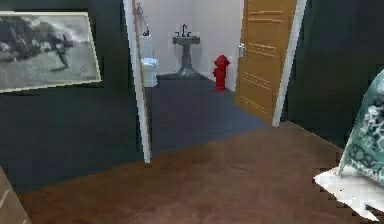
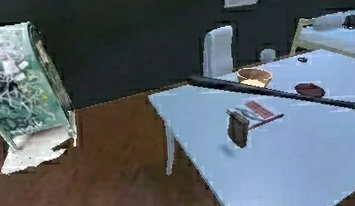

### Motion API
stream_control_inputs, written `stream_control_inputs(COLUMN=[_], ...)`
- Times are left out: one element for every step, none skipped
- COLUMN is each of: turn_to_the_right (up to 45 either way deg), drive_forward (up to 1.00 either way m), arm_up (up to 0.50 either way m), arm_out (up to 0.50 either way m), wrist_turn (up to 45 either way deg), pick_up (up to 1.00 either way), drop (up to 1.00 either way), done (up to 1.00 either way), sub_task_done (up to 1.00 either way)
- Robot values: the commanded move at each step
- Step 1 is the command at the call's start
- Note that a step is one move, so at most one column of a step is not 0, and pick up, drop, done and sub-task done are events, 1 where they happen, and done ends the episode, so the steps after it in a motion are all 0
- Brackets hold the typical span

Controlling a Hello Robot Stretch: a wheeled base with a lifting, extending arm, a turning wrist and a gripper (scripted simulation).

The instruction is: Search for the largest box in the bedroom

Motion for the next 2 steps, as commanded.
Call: stream_control_inputs(turn_to_the_right=[45.0,18.0], drive_forward=[0.00,0.00], arm_up=[0.00,0.00], arm_out=[0.00,0.00], wrist_turn=[0.0,0.0], pick_up=[0.00,0.00], drop=[0.00,0.00], done=[0.00,0.00], sub_task_done=[0.00,0.00])
